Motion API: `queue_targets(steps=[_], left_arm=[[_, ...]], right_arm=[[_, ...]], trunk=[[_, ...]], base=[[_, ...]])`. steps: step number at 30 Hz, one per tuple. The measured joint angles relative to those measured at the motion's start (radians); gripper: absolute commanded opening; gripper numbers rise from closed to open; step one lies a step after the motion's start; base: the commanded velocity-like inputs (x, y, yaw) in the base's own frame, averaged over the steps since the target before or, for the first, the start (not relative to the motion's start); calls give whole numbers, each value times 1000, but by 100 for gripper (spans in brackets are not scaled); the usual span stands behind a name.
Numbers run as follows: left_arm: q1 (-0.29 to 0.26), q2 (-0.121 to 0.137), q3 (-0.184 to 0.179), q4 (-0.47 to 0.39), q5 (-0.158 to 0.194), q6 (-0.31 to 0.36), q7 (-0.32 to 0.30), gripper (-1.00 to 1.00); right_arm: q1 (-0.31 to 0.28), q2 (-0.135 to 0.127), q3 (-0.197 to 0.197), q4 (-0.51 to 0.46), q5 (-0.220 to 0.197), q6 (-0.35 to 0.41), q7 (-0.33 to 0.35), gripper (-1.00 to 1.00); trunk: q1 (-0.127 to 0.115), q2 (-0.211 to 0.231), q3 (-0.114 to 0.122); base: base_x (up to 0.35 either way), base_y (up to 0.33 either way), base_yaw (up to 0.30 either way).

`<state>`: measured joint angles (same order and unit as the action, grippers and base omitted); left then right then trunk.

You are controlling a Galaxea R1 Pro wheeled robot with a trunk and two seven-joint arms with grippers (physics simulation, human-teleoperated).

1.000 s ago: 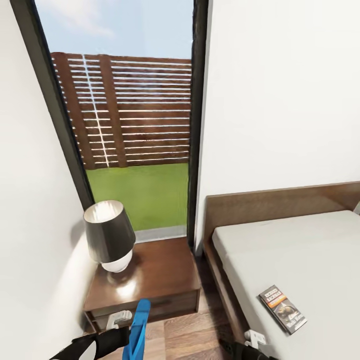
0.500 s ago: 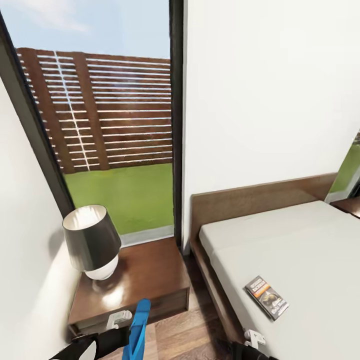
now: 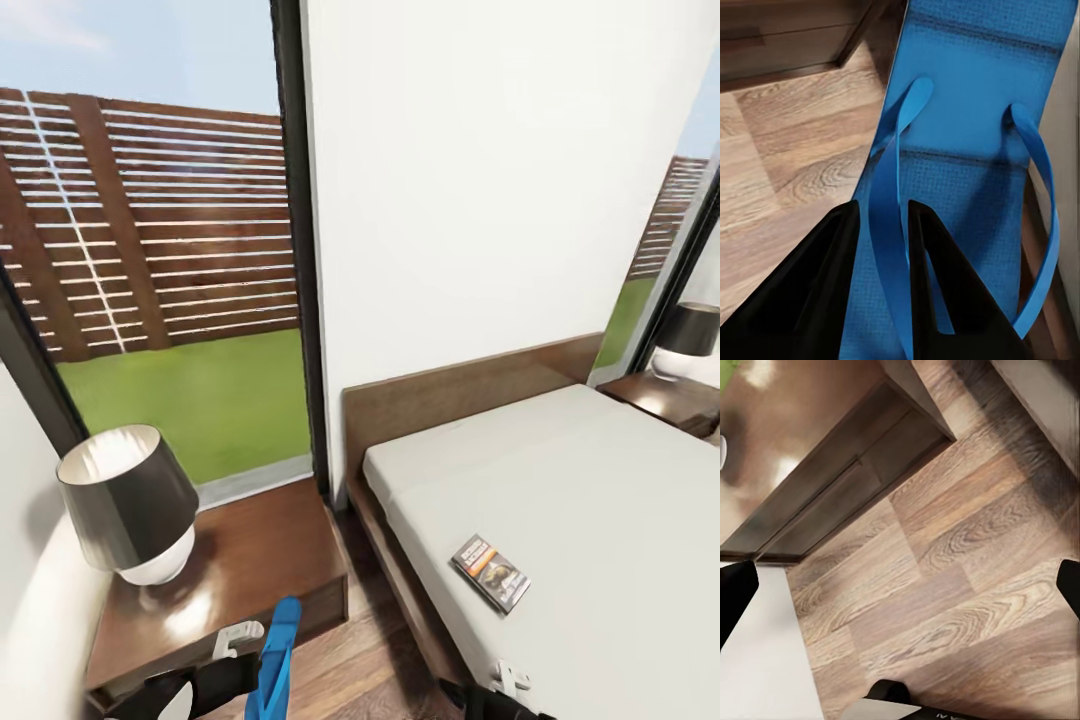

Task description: In the bedroom, move the book from the bed onto either nightstand, and place the two sandals side by side next to the bed.

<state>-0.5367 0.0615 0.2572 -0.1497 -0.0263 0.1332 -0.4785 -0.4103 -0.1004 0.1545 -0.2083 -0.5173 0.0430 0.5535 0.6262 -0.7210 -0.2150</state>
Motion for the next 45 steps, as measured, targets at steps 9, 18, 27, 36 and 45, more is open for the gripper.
queue_targets(steps=[9, 18, 27, 36, 45], left_arm=[[0, 0, 0, 0, 0, 0, 0, -100], [0, 0, 0, 0, 0, 0, 0, -100], [0, 0, 0, 0, 0, 0, 0, -100], [0, 0, 1, 0, 0, 0, 0, -100], [0, 0, 0, 0, 0, 0, 0, -100]], right_arm=[[0, 0, 0, 0, 0, 0, 0, 100], [0, 0, 0, 0, 0, 0, 0, 100], [0, 0, 0, 0, 0, 0, 0, 100], [0, 0, 0, 0, 0, 0, 0, 100], [0, 0, 0, 0, 0, 0, 0, 100]], trunk=[[0, 0, 0], [0, 0, 0], [0, 0, 0], [0, 0, 0], [0, 0, 0]], base=[[0, 0, -283], [0, 0, -283], [0, 0, -282], [0, 0, -245], [0, 0, -50]])
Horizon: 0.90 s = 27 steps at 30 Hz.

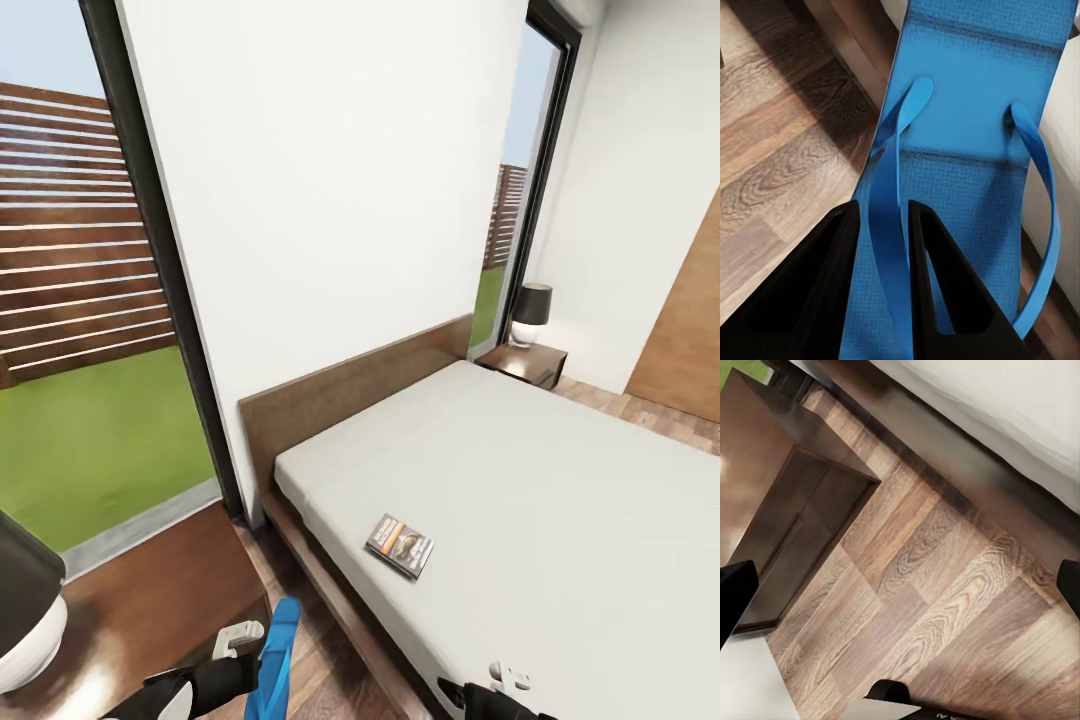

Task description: In the bedroom, move the book from the bed onto either nightstand, and place the two sandals side by side next to the bed.

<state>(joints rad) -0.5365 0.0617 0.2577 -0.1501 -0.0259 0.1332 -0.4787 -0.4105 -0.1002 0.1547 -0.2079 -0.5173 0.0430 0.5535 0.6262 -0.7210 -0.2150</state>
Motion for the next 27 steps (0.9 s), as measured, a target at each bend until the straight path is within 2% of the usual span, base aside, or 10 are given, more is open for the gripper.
queue_targets(steps=[16, 19, 20, 22, 25, 27], left_arm=[[0, -2, -4, -3, -1, 0, -7, -100], [0, -23, -6, -14, -1, 2, -27, -100], [0, -40, -3, -42, 3, 4, -34, -100], [0, -64, -4, -101, 1, 9, -38, -100], [0, -88, -14, -176, -2, 19, -41, -100], [-1, -94, -29, -213, -5, 36, -48, -100]], right_arm=[[0, -1, -2, -4, -1, 1, 2, 100], [0, -38, -6, -3, -6, 3, 3, 100], [0, -66, -8, -3, -9, 3, 3, 100], [0, -98, -7, -4, -12, 4, 4, 100], [0, -131, -8, -6, -14, 4, 4, 100], [0, -145, -8, -8, -15, 5, 5, 100]], trunk=[[0, 0, 0], [0, 0, 0], [0, 0, 0], [0, 0, 0], [0, 0, 0], [0, 0, 0]], base=[[0, 0, 0], [0, 0, 0], [0, 0, 0], [0, 0, 0], [0, 0, 0], [0, 0, 0]])
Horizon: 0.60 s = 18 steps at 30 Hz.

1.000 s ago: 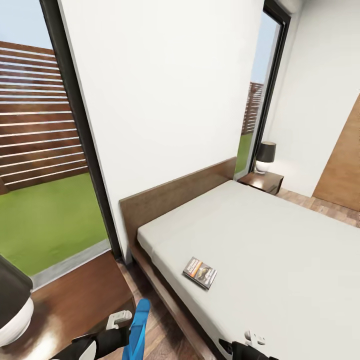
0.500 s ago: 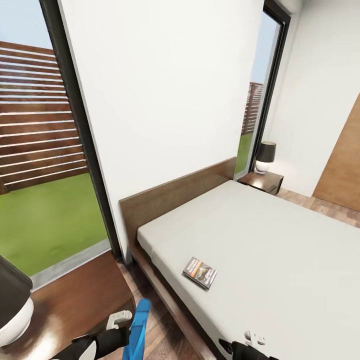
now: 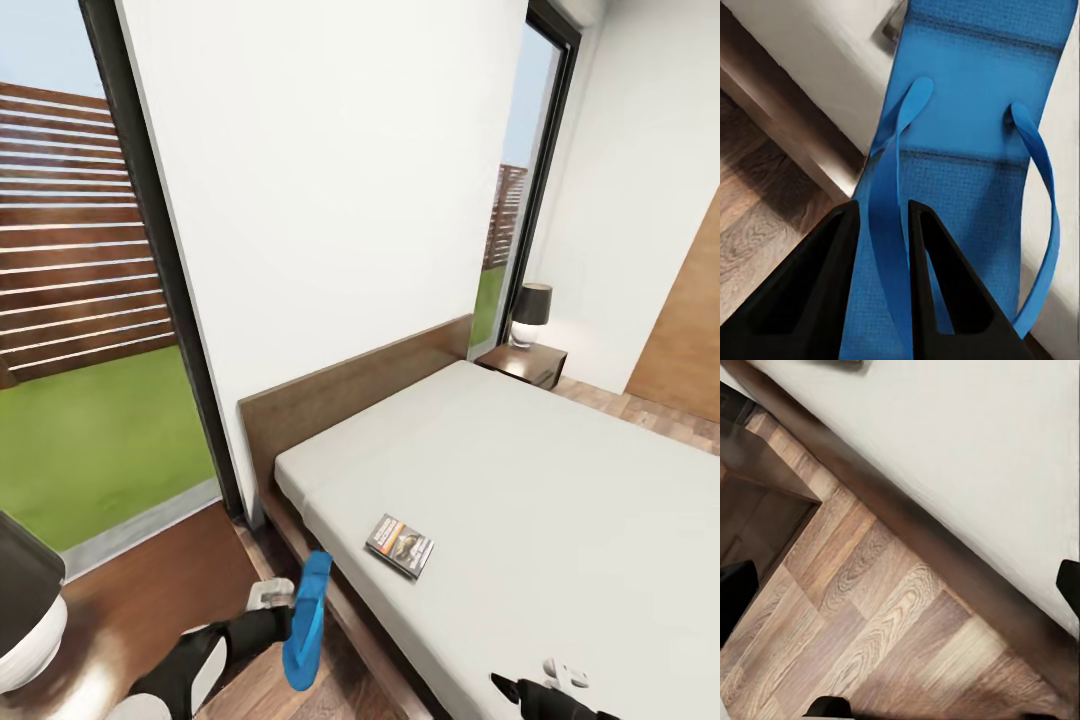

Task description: In the bedroom, move the book from the bed onto either nightstand, and place the two sandals side by side next to the bed.

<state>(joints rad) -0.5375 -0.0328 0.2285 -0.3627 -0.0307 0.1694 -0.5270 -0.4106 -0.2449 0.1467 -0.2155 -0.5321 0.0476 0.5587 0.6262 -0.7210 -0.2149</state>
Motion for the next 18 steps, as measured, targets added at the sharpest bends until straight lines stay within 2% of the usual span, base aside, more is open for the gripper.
queue_targets(steps=[2, 4, 6, 9, 13, 18], left_arm=[[-1, -3, -26, -43, -1, 34, -22, -100], [-2, -4, -58, -111, 1, 71, -84, -100], [-2, -4, -68, -142, -2, 80, -115, -100], [-2, -4, -74, -171, -3, 84, -132, -100], [-2, -3, -104, -209, -4, 85, -136, -100], [-2, 1, -132, -234, -6, 86, -137, -100]], right_arm=[[0, -16, 0, -2, 0, 0, 12, 100], [0, -40, -1, -2, -1, 1, 85, 100], [0, -52, -1, 1, -1, 2, 146, 100], [0, -69, -2, 5, -1, 2, 197, 100], [0, -85, -2, 6, -2, 2, 209, 100], [0, -87, -1, 5, -2, 2, 211, 100]], trunk=[[0, 0, 0], [0, 0, 0], [0, 0, 0], [0, 0, 0], [0, 0, 0], [0, 0, 0]], base=[[0, 0, 0], [0, 0, 0], [0, 0, 0], [0, 0, 0], [0, 0, -21], [0, 0, -216]])
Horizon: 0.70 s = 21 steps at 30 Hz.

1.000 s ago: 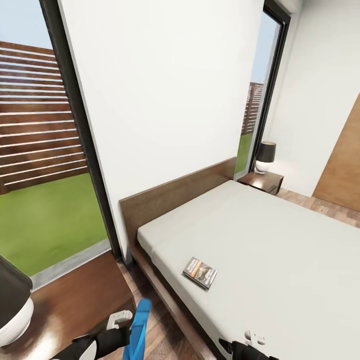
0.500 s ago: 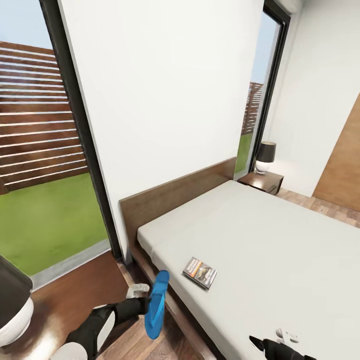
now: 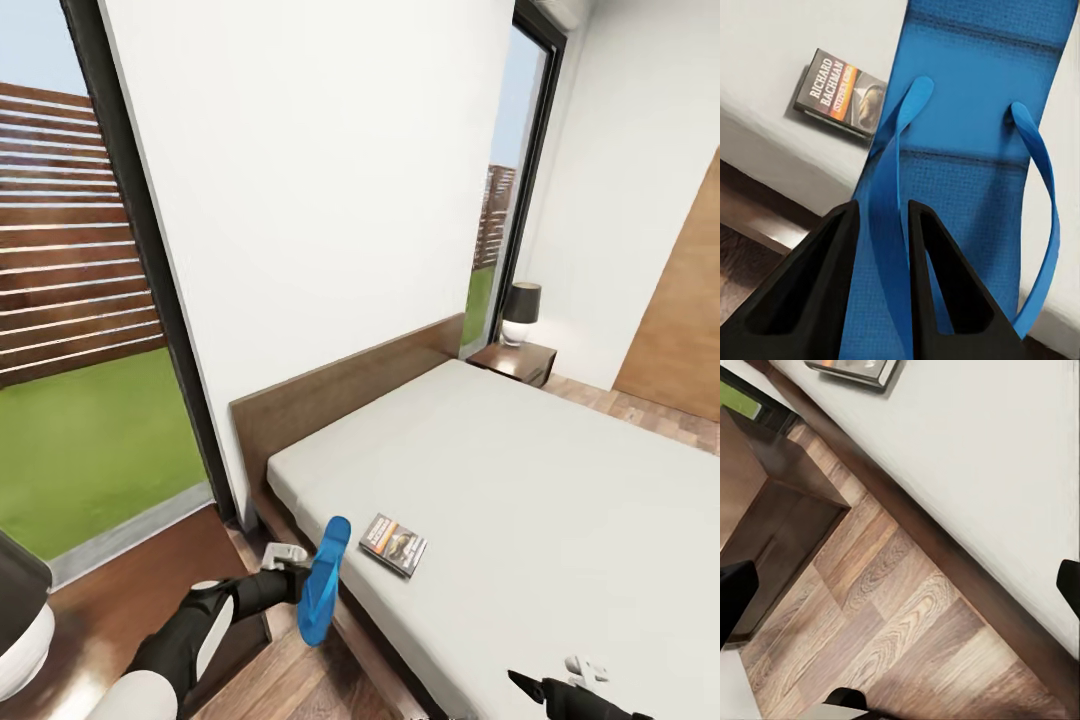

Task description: In the bedroom, move the book from the bed onto either nightstand, and place the two sandals side by side next to the bed.

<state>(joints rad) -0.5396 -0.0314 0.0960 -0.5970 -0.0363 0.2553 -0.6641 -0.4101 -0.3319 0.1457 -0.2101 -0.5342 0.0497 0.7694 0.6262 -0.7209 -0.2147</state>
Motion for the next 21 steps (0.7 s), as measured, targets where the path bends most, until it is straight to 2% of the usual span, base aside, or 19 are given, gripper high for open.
queue_targets(steps=[21], left_arm=[[0, 8, -4, 0, -1, -3, 5, -100]], right_arm=[[0, 1, 2, 0, 0, -1, -1, 100]], trunk=[[0, 0, 12]], base=[[0, 0, -279]])
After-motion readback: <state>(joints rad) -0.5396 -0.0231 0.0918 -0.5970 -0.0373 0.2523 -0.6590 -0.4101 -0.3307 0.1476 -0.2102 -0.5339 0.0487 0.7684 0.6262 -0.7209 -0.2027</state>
